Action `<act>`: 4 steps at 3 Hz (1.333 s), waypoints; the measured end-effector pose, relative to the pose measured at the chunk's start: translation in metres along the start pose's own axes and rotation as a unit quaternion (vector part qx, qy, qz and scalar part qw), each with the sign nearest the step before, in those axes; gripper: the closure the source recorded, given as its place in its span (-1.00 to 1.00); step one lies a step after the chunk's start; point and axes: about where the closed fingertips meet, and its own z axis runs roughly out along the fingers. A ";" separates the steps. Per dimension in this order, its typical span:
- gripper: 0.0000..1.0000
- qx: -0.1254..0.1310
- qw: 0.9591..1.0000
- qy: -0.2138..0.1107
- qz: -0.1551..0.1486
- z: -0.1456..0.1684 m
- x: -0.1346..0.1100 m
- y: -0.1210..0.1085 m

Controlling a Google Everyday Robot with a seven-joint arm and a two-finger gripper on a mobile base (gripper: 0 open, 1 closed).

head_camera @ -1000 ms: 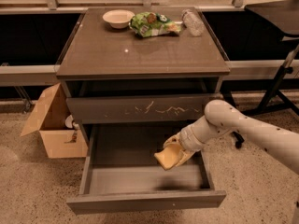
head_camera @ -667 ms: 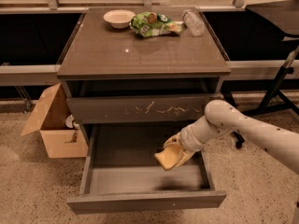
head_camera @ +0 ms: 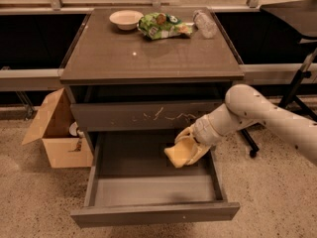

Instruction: Pick sponge from middle drawer and place on counter

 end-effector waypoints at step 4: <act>1.00 0.054 0.995 0.036 -0.070 -0.131 -0.079 -0.045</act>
Offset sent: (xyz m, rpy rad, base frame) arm 0.0089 -0.0084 0.1748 -0.0013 -0.1530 0.0088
